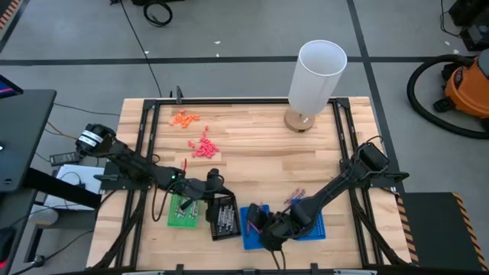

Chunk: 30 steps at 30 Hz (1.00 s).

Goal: Sort crayons
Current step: Put the pink crayon into the right blue bin

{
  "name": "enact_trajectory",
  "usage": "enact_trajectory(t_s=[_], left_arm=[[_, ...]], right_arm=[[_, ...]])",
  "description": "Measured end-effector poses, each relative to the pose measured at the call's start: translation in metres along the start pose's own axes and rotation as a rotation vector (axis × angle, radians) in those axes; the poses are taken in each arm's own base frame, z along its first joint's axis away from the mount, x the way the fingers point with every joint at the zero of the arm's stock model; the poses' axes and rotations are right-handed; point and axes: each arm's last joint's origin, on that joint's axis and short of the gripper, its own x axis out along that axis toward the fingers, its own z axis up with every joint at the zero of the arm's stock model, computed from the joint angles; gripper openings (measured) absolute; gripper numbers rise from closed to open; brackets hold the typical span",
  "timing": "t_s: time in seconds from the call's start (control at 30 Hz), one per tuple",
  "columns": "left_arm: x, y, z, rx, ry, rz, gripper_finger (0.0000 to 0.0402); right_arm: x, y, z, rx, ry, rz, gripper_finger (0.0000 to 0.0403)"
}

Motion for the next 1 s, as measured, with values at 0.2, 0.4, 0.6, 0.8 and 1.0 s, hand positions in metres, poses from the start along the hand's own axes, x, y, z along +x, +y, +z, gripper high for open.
enact_trajectory(t_s=[0.2,0.4,0.6,0.8,1.0], left_arm=[[0.000,0.001,0.000,-0.004,-0.016,0.033,0.0165],[0.000,0.000,0.002,-0.007,-0.029,0.026,0.0165],[0.000,0.000,0.002,-0.008,-0.036,0.022,0.0165],[0.000,0.000,0.002,-0.019,-0.035,0.022,0.0165],[0.000,0.000,0.002,-0.004,-0.035,0.023,0.0165]], right_arm=[[0.006,0.010,0.002,-0.053,-0.162,0.145,0.0025],[0.012,0.014,-0.001,-0.062,-0.179,0.156,0.0058],[0.012,0.014,-0.002,-0.039,-0.161,0.142,0.0124],[0.012,0.017,-0.005,0.006,-0.124,0.167,0.0136],[0.022,0.004,-0.021,0.246,-0.106,0.287,0.0124]])
